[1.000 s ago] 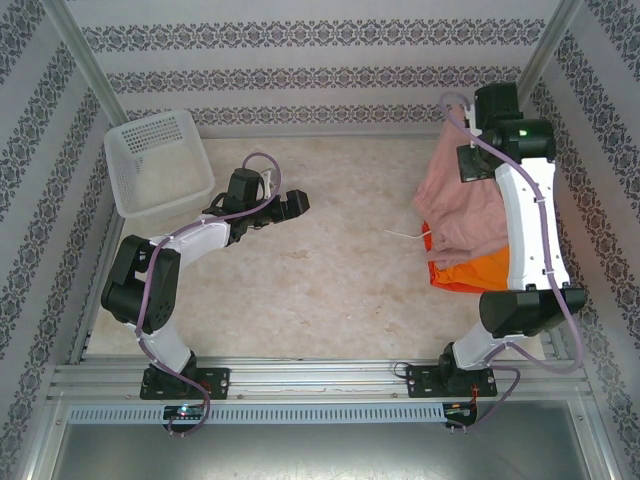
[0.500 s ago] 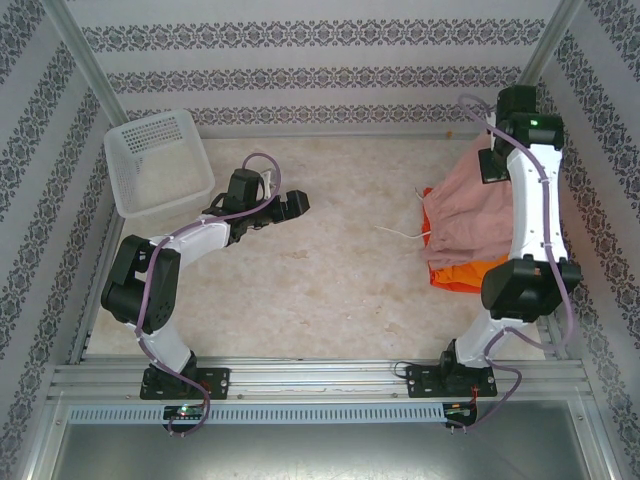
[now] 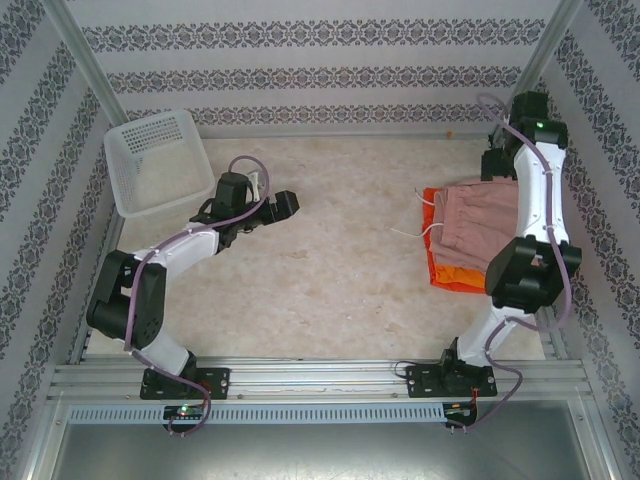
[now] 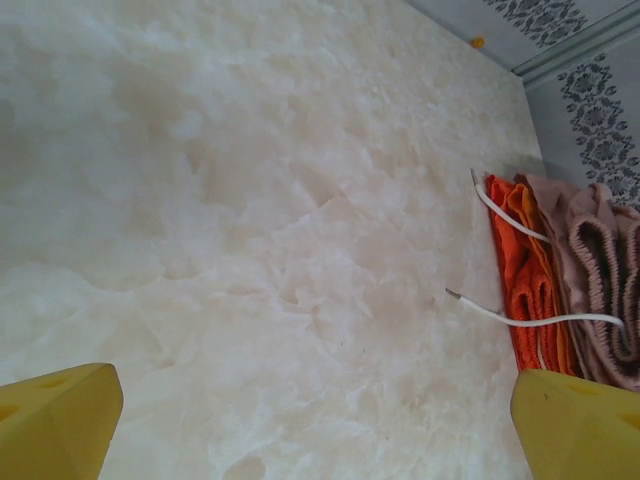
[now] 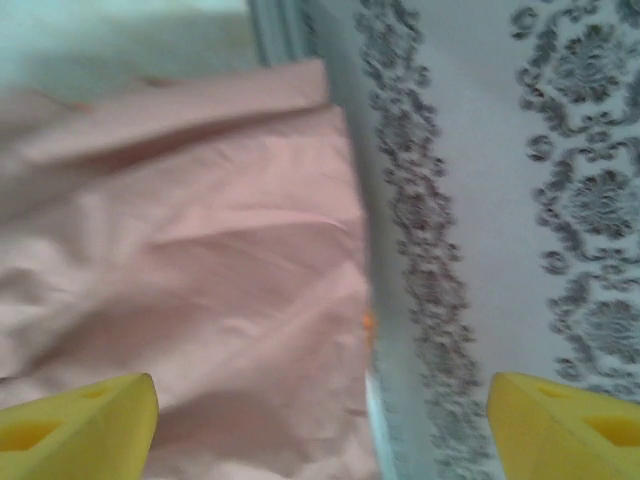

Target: Fold and stack the shorts

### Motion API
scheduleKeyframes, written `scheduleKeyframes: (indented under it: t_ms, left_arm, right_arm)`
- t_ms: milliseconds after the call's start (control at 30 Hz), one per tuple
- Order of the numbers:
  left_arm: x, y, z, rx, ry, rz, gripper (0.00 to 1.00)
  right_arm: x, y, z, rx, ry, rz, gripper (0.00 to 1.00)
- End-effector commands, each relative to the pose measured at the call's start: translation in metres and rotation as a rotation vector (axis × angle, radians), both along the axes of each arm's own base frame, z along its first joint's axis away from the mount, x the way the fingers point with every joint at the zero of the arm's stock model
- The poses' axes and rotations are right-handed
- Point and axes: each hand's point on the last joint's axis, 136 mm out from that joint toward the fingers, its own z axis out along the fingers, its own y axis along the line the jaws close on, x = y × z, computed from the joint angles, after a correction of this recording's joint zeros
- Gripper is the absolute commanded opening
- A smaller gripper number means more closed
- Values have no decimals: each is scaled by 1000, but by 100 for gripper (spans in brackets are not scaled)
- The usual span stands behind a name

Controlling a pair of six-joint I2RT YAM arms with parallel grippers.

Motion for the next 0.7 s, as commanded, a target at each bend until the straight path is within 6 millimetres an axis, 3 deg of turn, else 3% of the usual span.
scheduleKeyframes:
  t_ms: [0, 133, 200, 400, 467, 567, 667]
  left_arm:
    - [5, 12, 12, 21, -73, 31, 100]
    - [2, 17, 15, 32, -91, 47, 100]
    - [0, 21, 17, 46, -107, 58, 100]
    - [-8, 43, 20, 134, -146, 114, 100]
    - [-11, 55, 20, 177, -160, 149, 100]
    - [-16, 83, 21, 256, -178, 236, 100]
    - [-24, 116, 26, 356, -236, 328, 100]
  right_arm:
    - [8, 77, 23, 414, -242, 84, 92]
    - [0, 126, -5, 732, -263, 103, 92]
    - [-9, 143, -32, 846, -222, 89, 93]
    - [-44, 153, -136, 893, -26, -8, 95]
    - [-51, 155, -157, 917, 26, -32, 95]
    - [-50, 165, -151, 988, 28, -10, 95]
    - [-44, 168, -121, 975, -70, 56, 98]
